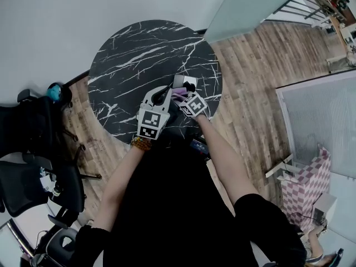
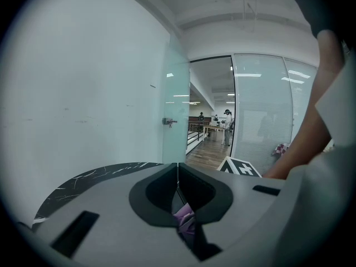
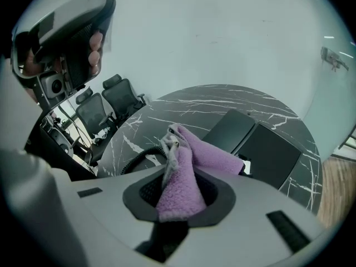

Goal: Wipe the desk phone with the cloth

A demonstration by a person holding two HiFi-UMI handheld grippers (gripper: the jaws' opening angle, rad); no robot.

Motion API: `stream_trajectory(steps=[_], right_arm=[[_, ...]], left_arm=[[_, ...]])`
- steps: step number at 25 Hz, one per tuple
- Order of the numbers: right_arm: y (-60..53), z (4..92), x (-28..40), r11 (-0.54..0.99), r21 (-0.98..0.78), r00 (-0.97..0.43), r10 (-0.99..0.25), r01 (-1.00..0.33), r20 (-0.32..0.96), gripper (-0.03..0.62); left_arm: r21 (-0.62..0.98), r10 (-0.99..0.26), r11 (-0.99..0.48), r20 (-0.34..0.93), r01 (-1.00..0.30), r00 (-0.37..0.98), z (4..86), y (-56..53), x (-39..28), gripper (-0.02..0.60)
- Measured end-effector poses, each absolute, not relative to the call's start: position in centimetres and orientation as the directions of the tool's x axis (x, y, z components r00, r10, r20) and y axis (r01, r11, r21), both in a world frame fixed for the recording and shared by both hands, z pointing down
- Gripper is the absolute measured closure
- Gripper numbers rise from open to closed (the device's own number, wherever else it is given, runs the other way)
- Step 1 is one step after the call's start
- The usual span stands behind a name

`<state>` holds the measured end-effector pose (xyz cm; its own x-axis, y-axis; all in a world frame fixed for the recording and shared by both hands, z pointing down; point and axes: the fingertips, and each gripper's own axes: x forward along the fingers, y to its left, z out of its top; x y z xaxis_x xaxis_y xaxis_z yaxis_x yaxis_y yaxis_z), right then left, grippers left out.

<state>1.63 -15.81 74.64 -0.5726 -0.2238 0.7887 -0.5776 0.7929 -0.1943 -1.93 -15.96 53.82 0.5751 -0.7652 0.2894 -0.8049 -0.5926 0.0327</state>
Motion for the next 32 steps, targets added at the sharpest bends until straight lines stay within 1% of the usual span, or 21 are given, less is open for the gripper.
stream_trajectory(steps=[7,21,25,32], right_arm=[[-15.4,74.7,1.4,0.801,-0.190,-0.574,-0.220,-0.568,0.789,0.516],[-13.1,75.9,1.2,0.816,-0.233,-0.578,-0.146,-0.530,0.803,0.516],[-12.7,75.8,1.1,0.839,-0.210,-0.571,-0.139,-0.502,0.809,0.516],[-12.3,76.0,0.8,0.841,-0.216,-0.569,-0.127,-0.496,0.812,0.516]], left_arm=[[0.040,-0.769,-0.584,0.292,-0.810,0.569,53.9,-16.0,-2.3,0.561],[0.043,-0.754,-0.599,0.306,-0.800,0.581,54.6,-15.8,-1.6,0.561],[0.051,-0.751,-0.603,0.300,-0.796,0.588,54.3,-15.8,-1.5,0.561],[0.062,-0.747,-0.603,0.306,-0.795,0.590,54.6,-15.9,-1.6,0.561]])
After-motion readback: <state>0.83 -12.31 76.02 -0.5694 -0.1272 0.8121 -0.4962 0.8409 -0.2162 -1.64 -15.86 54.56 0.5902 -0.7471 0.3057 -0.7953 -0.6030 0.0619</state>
